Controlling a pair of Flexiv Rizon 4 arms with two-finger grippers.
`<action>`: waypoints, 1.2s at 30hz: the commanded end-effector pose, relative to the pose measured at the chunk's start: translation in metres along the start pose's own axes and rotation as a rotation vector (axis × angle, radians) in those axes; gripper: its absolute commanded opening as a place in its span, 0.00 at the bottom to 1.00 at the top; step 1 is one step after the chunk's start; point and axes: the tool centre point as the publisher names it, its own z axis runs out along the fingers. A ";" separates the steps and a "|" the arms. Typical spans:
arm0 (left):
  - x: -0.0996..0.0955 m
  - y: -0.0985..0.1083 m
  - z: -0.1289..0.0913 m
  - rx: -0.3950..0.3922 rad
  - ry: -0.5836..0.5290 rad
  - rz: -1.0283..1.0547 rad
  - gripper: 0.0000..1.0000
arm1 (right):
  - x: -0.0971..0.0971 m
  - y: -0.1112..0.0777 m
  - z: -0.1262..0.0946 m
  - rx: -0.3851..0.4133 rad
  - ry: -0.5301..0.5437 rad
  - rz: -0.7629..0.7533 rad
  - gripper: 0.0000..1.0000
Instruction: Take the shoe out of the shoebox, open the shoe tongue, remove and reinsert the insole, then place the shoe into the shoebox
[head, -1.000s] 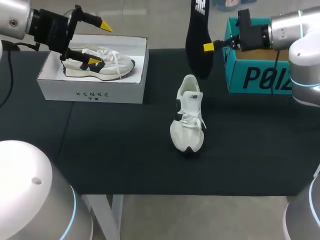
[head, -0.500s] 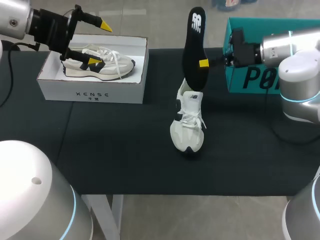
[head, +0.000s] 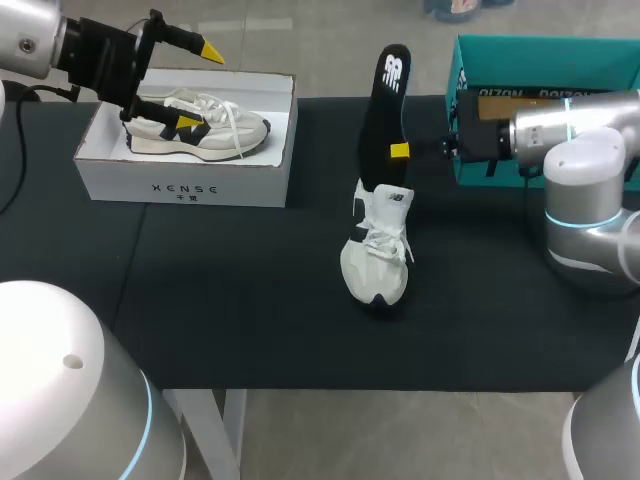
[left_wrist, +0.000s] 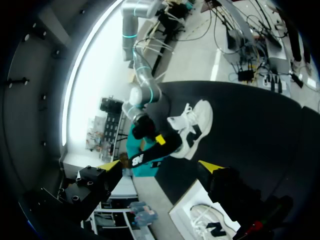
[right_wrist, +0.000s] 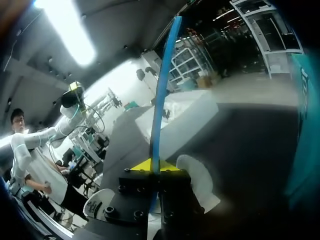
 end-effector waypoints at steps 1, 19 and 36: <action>0.000 -0.001 0.000 -0.001 0.003 0.000 1.00 | -0.002 -0.013 0.004 -0.006 -0.006 0.005 0.00; 0.000 -0.001 0.000 -0.001 0.003 0.000 1.00 | -0.001 -0.032 0.001 0.045 -0.025 0.029 0.00; 0.000 -0.001 0.000 -0.001 0.003 0.000 1.00 | 0.003 -0.058 0.007 0.154 -0.026 0.049 0.00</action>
